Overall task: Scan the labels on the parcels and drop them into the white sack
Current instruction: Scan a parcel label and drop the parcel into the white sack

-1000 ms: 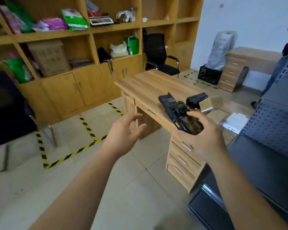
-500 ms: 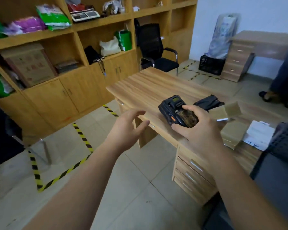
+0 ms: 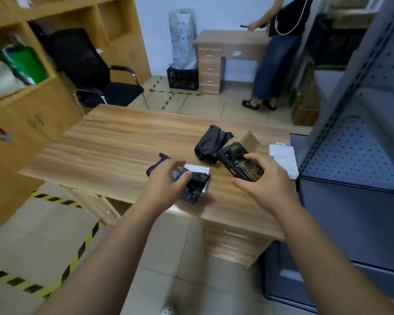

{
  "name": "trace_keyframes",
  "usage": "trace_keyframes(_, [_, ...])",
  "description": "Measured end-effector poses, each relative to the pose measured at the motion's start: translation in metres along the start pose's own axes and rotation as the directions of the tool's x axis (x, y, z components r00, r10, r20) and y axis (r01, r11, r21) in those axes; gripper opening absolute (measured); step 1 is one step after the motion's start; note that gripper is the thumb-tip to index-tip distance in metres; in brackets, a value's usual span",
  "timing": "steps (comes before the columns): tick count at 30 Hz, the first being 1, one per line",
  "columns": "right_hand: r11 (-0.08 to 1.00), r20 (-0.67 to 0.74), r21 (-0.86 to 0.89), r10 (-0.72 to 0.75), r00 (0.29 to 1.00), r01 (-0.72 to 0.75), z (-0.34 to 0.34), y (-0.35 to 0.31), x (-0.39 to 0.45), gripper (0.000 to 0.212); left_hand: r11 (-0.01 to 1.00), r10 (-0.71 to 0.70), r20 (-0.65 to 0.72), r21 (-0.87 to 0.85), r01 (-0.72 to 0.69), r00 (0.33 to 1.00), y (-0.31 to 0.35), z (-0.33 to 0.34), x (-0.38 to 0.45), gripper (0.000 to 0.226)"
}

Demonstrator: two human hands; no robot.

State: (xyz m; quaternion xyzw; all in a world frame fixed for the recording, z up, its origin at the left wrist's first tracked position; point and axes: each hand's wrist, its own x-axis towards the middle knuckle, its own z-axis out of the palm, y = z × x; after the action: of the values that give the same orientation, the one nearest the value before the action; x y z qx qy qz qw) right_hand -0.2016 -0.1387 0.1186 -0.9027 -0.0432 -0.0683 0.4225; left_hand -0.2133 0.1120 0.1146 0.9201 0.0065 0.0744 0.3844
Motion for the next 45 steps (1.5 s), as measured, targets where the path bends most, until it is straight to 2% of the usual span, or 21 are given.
trace_keyframes(7, [0.986,-0.065,-0.054,0.157,0.986,-0.160,0.058,0.001,0.017,0.063,0.997,-0.025,0.161,0.080,0.012,0.987,-0.062,0.015,0.070,0.045])
trace_keyframes(11, [0.972,-0.054,-0.085,0.216,0.975,-0.220,0.086,0.004,0.017,0.064,0.957,-0.183,0.218,0.263,0.123,0.959,-0.106,0.042,0.087,0.069])
trace_keyframes(14, [0.959,-0.039,-0.086,0.267,0.963,-0.270,0.101,0.010,0.021,0.064,0.892,-0.275,0.287,0.433,0.131,0.918,-0.129,0.063,0.094,0.083])
trace_keyframes(16, [0.955,-0.032,-0.078,0.285,0.958,-0.286,0.109,0.015,0.028,0.064,0.878,-0.277,0.327,0.469,0.100,0.904,-0.140,0.076,0.099,0.086])
trace_keyframes(20, [0.947,-0.028,-0.052,0.316,0.948,-0.317,0.115,0.029,0.051,0.064,0.870,-0.147,0.340,0.492,-0.042,0.929,-0.161,0.088,0.116,0.074])
trace_keyframes(24, [0.940,-0.037,-0.034,0.338,0.941,-0.339,0.115,0.044,0.078,0.062,0.839,-0.063,0.461,0.505,-0.203,0.885,-0.177,0.084,0.148,0.070])
trace_keyframes(26, [0.936,-0.041,-0.025,0.349,0.936,-0.351,0.113,0.050,0.090,0.062,0.868,-0.075,0.447,0.469,-0.163,0.891,-0.175,0.082,0.165,0.066])
trace_keyframes(29, [0.931,-0.048,-0.024,0.362,0.931,-0.363,0.114,0.058,0.103,0.061,0.934,-0.111,0.306,0.358,-0.006,0.946,-0.163,0.092,0.178,0.043])
trace_keyframes(30, [0.933,-0.052,-0.025,0.358,0.932,-0.360,0.115,0.062,0.108,0.061,0.937,-0.135,0.267,0.348,0.035,0.954,-0.157,0.098,0.178,0.045])
trace_keyframes(33, [0.932,-0.033,-0.022,0.361,0.932,-0.362,0.121,0.074,0.118,0.062,0.880,-0.242,0.258,0.464,0.100,0.935,-0.146,0.119,0.177,0.075])
trace_keyframes(36, [0.934,0.003,-0.023,0.358,0.934,-0.357,0.127,0.082,0.125,0.063,0.850,-0.278,0.223,0.509,0.132,0.934,-0.143,0.132,0.181,0.075])
trace_keyframes(39, [0.937,0.022,-0.019,0.349,0.937,-0.349,0.132,0.087,0.127,0.064,0.889,-0.268,0.185,0.425,0.169,0.945,-0.137,0.127,0.190,0.069])
trace_keyframes(41, [0.934,0.027,-0.009,0.358,0.933,-0.358,0.133,0.086,0.127,0.065,0.938,-0.229,0.160,0.299,0.174,0.960,-0.133,0.118,0.194,0.067])
trace_keyframes(43, [0.931,0.015,-0.004,0.365,0.931,-0.365,0.131,0.085,0.127,0.065,0.983,-0.165,0.147,0.105,0.151,0.975,-0.129,0.109,0.197,0.064])
trace_keyframes(45, [0.920,-0.015,0.009,0.391,0.920,-0.391,0.126,0.081,0.127,0.066,0.976,-0.150,0.192,-0.130,0.177,0.970,-0.123,0.104,0.198,0.056])
